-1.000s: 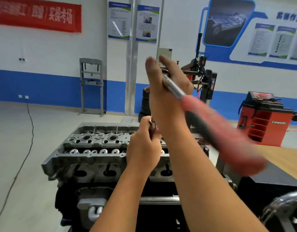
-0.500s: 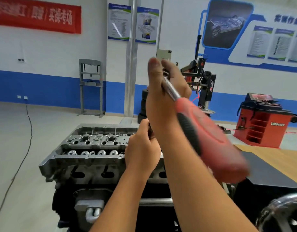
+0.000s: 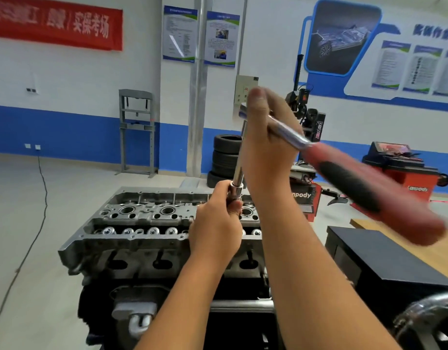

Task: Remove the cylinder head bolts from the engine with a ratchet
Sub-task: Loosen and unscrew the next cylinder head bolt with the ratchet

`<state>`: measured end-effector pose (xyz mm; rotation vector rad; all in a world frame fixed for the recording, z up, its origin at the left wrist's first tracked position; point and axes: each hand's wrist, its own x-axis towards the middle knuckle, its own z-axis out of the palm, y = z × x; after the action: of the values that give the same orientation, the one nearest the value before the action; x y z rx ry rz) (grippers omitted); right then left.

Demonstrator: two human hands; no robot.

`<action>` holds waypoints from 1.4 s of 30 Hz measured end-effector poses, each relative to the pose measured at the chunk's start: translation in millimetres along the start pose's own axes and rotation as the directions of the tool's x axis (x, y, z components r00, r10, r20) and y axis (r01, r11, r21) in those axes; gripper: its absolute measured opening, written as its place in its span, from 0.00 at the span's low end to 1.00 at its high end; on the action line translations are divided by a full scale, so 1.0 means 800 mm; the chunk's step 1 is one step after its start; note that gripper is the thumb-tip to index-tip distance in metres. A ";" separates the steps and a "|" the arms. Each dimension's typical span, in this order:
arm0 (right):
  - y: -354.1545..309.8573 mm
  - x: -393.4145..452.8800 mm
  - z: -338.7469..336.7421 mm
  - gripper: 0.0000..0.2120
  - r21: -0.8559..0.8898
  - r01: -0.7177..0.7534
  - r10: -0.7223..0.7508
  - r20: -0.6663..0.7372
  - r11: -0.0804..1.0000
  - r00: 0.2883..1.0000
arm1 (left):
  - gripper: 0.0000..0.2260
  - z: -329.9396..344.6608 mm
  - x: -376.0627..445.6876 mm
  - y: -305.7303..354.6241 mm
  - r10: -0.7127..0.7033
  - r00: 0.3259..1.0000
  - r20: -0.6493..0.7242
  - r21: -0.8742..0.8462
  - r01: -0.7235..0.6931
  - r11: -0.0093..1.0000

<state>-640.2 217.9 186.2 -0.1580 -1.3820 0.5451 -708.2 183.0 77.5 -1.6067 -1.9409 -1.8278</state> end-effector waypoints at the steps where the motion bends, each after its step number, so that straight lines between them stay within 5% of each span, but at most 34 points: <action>1: 0.001 -0.005 -0.002 0.12 -0.102 -0.012 0.020 0.075 0.995 0.997 | 0.11 -0.001 0.000 -0.001 0.016 1.000 0.003 -0.017 -0.016 1.000; 4: -0.011 0.000 0.018 0.12 0.077 -0.099 0.098 0.021 0.992 0.995 | 0.09 -0.008 0.001 -0.003 0.073 0.996 0.053 -0.105 -0.067 0.992; 7: -0.025 0.015 0.026 0.14 0.473 -0.453 0.434 0.155 0.756 0.887 | 0.03 -0.013 0.004 -0.006 0.095 0.989 0.110 -0.135 -0.079 0.988; 10: -0.022 0.020 0.005 0.17 0.522 -0.577 0.538 0.245 0.628 0.806 | 0.05 -0.011 0.001 -0.004 0.080 0.992 0.096 -0.104 -0.070 0.992; 13: -0.021 0.018 0.008 0.17 0.429 -0.476 0.473 0.122 0.768 0.873 | 0.09 -0.006 -0.001 -0.002 0.042 0.998 0.046 -0.054 -0.039 0.998; 16: -0.025 -0.001 0.024 0.12 0.203 -0.185 0.203 -0.071 0.961 0.977 | 0.14 -0.003 0.001 -0.001 0.009 1.000 0.004 -0.014 -0.009 1.000; 20: -0.022 -0.019 0.034 0.29 -0.106 -0.083 0.070 -0.127 0.991 0.989 | 0.13 -0.003 0.000 0.000 0.014 1.000 -0.001 -0.025 -0.014 1.000; 23: -0.026 0.002 0.028 0.18 0.132 -0.249 0.242 0.072 0.959 0.968 | 0.07 -0.009 0.002 -0.004 0.075 0.996 0.052 -0.103 -0.070 0.992; 26: -0.024 0.016 0.012 0.21 0.451 -0.532 0.482 0.231 0.716 0.845 | 0.06 -0.013 0.006 -0.005 0.077 0.991 0.106 -0.074 -0.069 0.995; 29: -0.022 0.015 0.006 0.24 0.466 -0.579 0.548 0.218 0.669 0.808 | 0.10 -0.009 0.005 -0.004 0.054 0.997 0.063 -0.049 -0.051 0.997; 31: -0.023 0.012 0.010 0.21 0.387 -0.450 0.474 0.037 0.805 0.880 | 0.11 -0.006 0.003 -0.003 0.041 0.999 0.026 -0.048 -0.040 0.998; 35: -0.015 -0.001 0.026 0.11 0.111 -0.018 0.037 -0.167 0.994 0.985 | 0.10 -0.003 0.001 0.000 0.037 0.999 -0.003 -0.053 -0.037 0.998; 38: -0.020 -0.001 0.035 0.15 0.187 -0.194 0.208 -0.056 0.963 0.977 | 0.11 -0.009 0.003 -0.003 0.060 0.997 0.038 -0.109 -0.056 0.992; 42: -0.022 0.011 0.018 0.22 0.441 -0.523 0.499 0.179 0.730 0.848 | 0.06 -0.014 0.006 -0.006 0.069 0.990 0.120 -0.127 -0.054 0.990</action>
<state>-648.2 204.1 204.2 -0.1249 -1.2016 1.3524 -720.0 178.6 80.7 -1.8380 -1.8336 -1.9014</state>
